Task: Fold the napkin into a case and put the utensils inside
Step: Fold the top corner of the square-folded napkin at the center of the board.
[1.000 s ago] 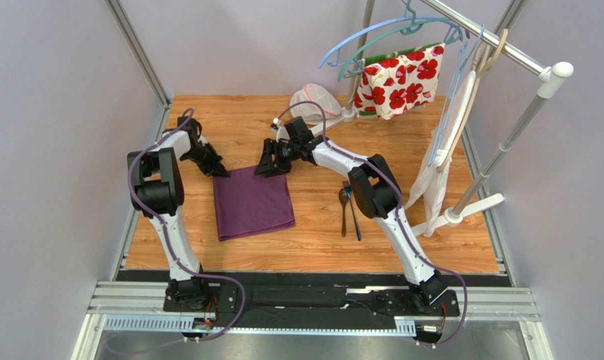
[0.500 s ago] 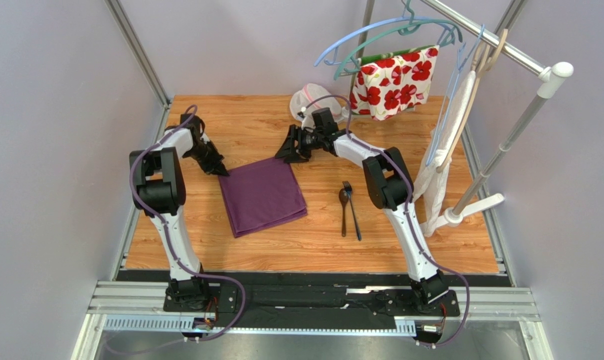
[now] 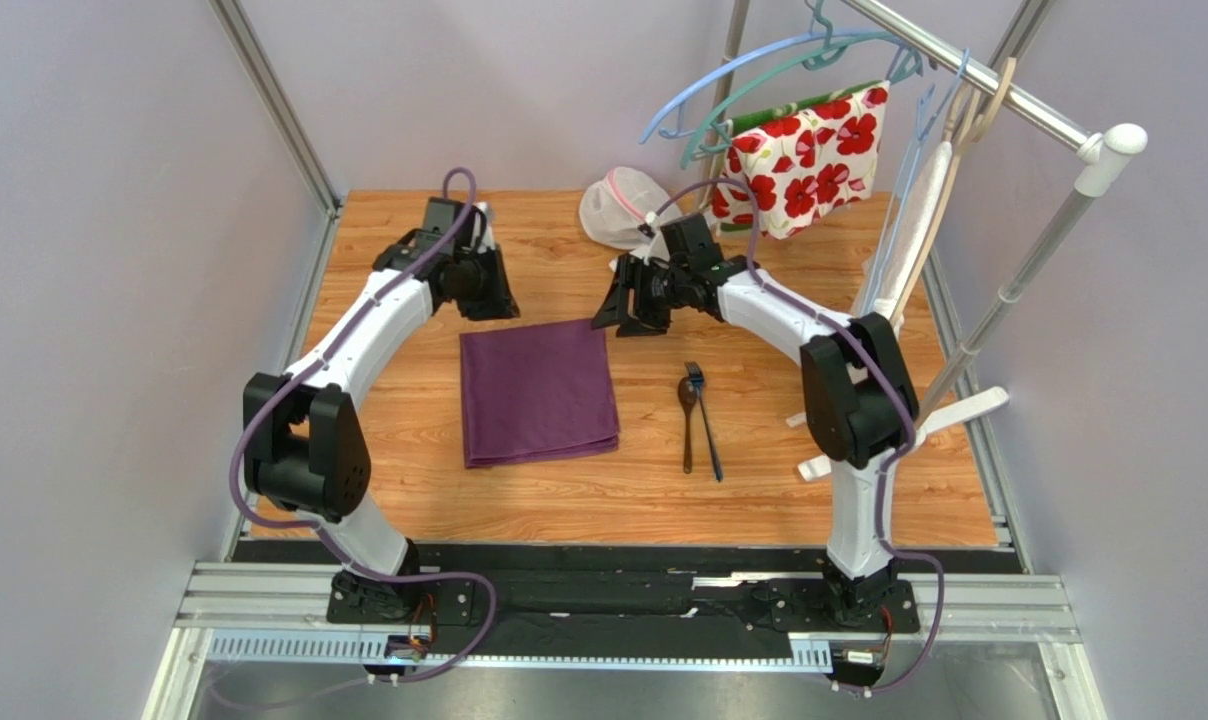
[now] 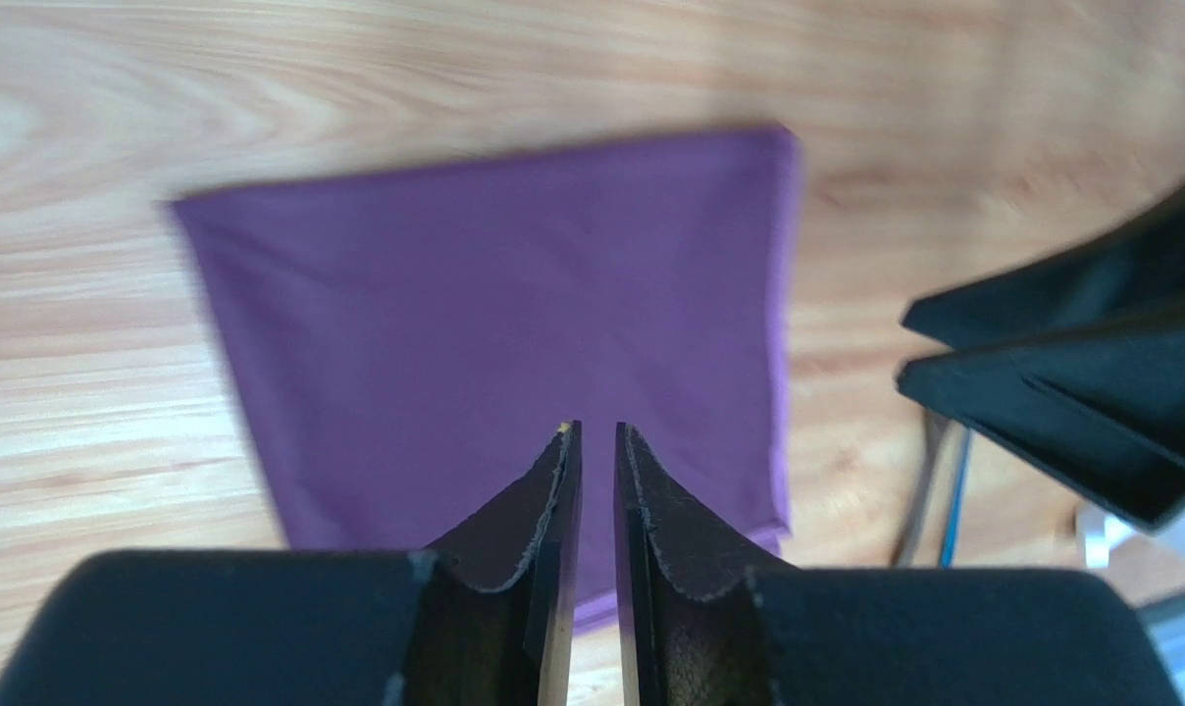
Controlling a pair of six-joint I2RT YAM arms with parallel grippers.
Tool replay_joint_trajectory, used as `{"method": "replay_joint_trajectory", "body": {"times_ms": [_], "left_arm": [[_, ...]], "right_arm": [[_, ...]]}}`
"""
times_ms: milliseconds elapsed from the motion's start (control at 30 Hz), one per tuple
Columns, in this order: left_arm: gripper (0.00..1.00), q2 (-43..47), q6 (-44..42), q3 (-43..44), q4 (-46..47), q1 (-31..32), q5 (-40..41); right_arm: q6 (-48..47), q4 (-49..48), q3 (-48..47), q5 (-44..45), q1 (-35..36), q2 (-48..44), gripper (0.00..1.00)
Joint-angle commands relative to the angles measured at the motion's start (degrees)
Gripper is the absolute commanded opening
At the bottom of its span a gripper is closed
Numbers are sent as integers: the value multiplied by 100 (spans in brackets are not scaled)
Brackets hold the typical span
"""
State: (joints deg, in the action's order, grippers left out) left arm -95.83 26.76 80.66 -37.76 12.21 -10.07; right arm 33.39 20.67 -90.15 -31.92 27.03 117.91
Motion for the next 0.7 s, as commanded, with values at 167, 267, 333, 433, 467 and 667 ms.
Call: {"method": "replay_joint_trajectory", "body": {"times_ms": [167,267,333,433,467,667], "left_arm": [[19,426,-347,-754,911,1713,127],[16,48,-242,-517,841,2188,128],[15,-312,-163,-192,648,2549,302],[14,-822,91,247,331,2952,522],[14,-954,275,353,226,3041,610],[15,-1482,619,608,-170,3437,998]], "right_arm": [[28,376,2052,1038,75,-1734,52],[-69,386,2694,1258,75,-2315,52],[-78,377,3089,1311,66,-2683,52],[-69,351,3511,1268,66,-3009,51],[-69,324,3600,1267,57,-3193,51],[-78,184,3952,1083,66,-3380,51]]}}
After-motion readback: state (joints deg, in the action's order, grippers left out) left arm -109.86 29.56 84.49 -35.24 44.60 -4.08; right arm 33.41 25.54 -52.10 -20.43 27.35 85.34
